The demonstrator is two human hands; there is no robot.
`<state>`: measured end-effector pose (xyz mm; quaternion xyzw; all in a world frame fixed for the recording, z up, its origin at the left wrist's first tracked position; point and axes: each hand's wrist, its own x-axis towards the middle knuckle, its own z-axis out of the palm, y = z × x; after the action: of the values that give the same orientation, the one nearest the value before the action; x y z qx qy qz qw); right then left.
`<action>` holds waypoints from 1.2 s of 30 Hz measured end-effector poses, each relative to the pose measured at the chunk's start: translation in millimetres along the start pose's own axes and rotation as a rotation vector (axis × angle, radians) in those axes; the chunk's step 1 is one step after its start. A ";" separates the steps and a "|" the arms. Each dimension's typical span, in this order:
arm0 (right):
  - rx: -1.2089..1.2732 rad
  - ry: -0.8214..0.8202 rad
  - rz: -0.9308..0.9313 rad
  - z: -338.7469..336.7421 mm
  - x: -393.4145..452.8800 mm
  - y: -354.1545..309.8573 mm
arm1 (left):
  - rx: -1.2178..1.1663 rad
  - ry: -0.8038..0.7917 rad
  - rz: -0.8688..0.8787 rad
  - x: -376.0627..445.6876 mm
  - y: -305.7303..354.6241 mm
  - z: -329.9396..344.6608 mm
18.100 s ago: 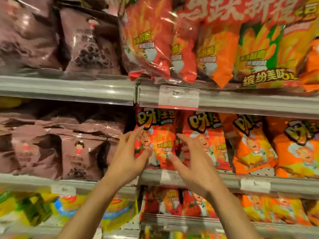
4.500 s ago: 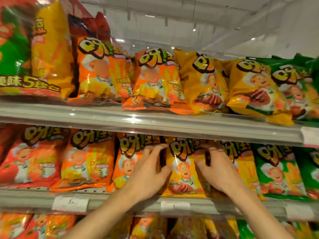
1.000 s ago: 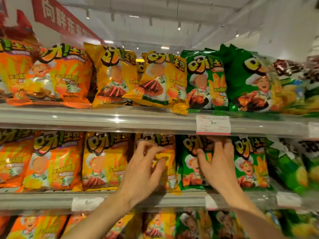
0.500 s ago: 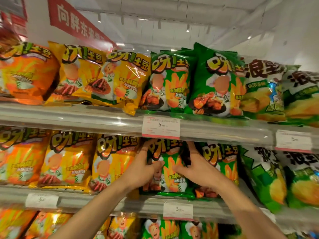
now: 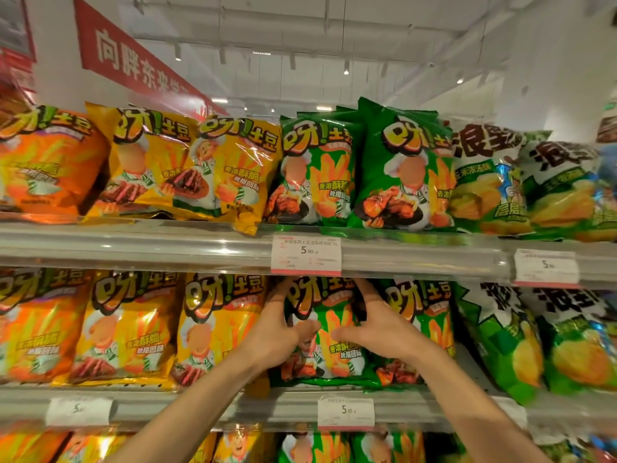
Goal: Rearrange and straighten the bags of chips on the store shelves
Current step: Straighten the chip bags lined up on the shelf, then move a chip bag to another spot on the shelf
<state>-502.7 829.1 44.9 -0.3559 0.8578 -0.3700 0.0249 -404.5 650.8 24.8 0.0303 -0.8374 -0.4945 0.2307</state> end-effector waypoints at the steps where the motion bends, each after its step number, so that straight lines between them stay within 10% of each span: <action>1: -0.006 0.004 -0.007 0.9 -1.9 -1.4 | 0.029 -0.004 0.013 -3.6 2.7 1.5; 10: -0.448 0.351 -0.163 36.9 -26.4 -14.5 | 0.719 0.238 0.439 -36.2 -26.9 -33.6; 15: -0.708 0.425 -0.247 79.3 -4.0 -21.9 | 1.087 0.307 0.301 -25.4 -53.2 -59.7; 28: -0.774 0.452 -0.211 104.7 9.2 -23.6 | 1.109 0.294 0.266 -15.2 -80.2 -66.9; 36: -0.301 0.457 -0.274 69.1 -11.0 -4.0 | 0.913 0.378 0.489 -22.8 -49.4 -36.9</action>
<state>-470.9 791.5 -5.0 -0.3754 0.8306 -0.3089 -0.2717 -377.6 601.9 -10.1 0.0203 -0.8934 0.0011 0.4488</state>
